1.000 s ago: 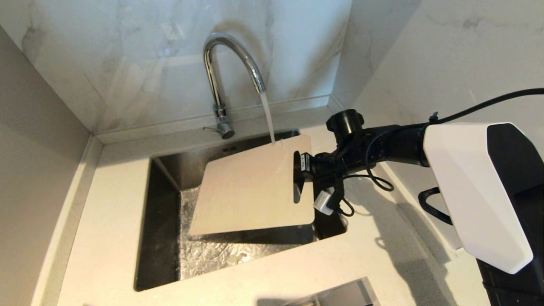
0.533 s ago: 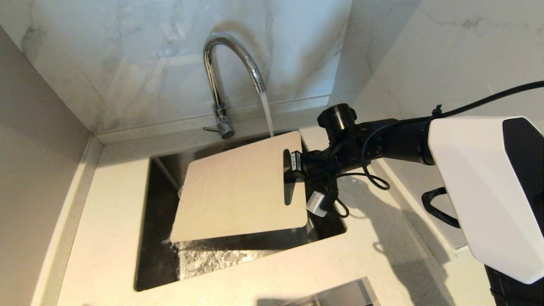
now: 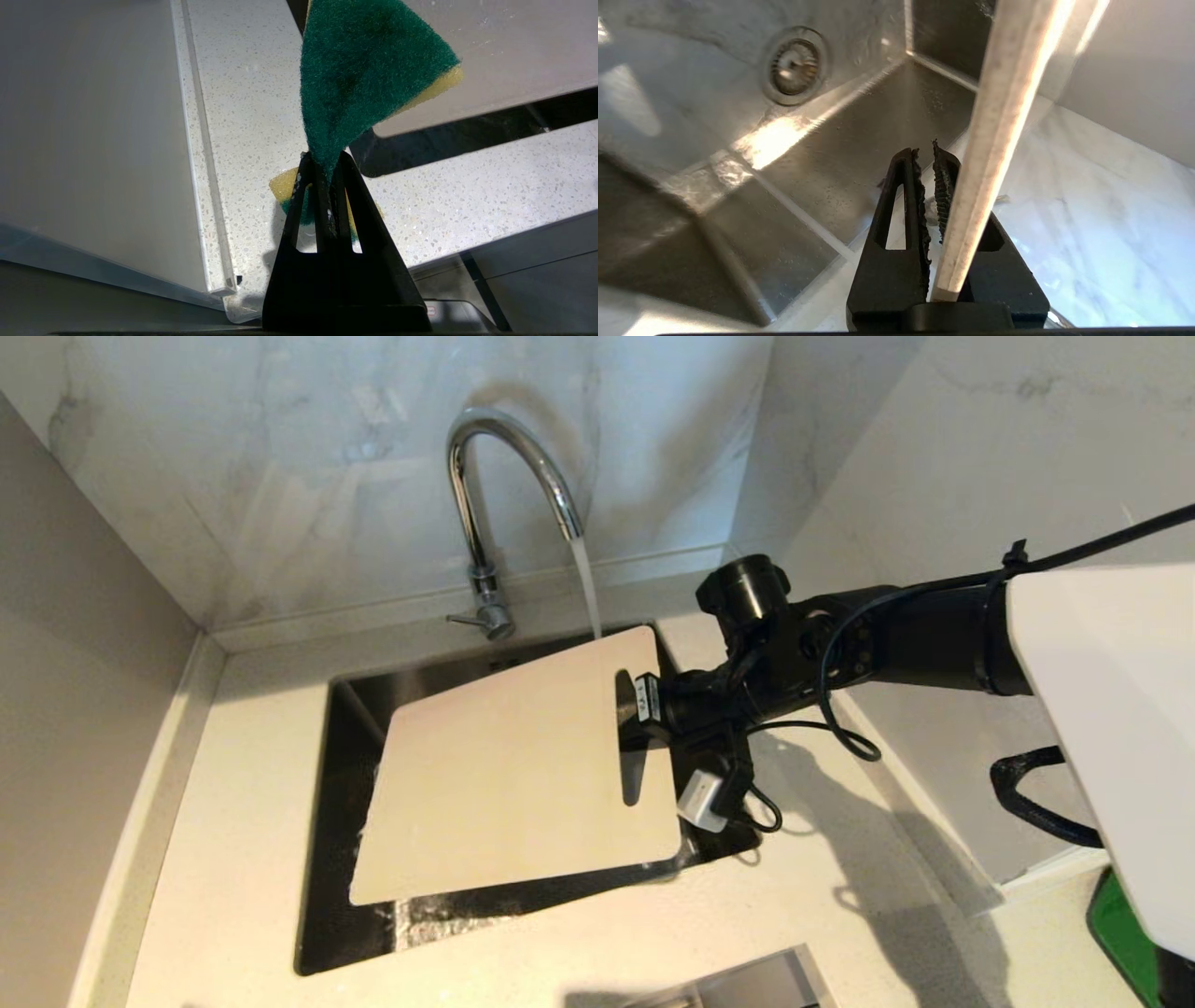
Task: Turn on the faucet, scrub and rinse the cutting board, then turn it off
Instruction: Scrub the cutting board underwater
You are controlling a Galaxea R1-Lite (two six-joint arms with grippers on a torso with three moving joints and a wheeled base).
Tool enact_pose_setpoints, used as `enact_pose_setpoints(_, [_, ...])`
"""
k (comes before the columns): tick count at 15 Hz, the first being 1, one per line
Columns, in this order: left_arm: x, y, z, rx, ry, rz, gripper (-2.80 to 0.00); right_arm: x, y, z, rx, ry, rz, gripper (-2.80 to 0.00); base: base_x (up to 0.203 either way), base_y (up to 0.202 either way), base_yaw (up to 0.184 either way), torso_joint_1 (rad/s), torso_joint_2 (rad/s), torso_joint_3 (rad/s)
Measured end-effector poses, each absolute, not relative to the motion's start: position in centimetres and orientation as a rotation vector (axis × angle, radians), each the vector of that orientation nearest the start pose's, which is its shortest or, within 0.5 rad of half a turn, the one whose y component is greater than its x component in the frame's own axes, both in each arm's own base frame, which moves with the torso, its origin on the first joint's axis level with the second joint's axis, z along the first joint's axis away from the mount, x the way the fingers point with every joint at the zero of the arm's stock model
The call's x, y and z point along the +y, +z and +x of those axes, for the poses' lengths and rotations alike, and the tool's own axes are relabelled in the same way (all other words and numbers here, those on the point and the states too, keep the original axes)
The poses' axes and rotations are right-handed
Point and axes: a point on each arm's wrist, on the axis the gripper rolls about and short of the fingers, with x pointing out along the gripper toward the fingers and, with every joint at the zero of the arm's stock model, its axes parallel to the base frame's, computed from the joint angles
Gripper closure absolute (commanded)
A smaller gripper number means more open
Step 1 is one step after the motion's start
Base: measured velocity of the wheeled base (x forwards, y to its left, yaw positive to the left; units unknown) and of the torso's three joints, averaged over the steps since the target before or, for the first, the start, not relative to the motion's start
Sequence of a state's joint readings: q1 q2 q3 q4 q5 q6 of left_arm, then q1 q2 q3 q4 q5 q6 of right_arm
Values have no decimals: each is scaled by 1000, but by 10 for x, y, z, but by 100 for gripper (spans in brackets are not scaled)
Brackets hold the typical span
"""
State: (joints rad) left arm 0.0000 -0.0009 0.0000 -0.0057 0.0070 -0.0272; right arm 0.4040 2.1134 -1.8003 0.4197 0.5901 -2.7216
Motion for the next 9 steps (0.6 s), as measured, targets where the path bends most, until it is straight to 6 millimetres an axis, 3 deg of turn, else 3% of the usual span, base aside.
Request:
enact_pose_setpoints(4, [0, 76, -23, -7, 7, -27, 0, 170, 212, 366, -955, 1248, -2256, 0, 0, 0, 0, 0, 0, 0])
enact_pose_setpoints(9, [0, 76, -23, -6, 7, -35, 0, 169, 215, 363, -954, 1241, -2261, 0, 0, 0, 0, 0, 0, 0])
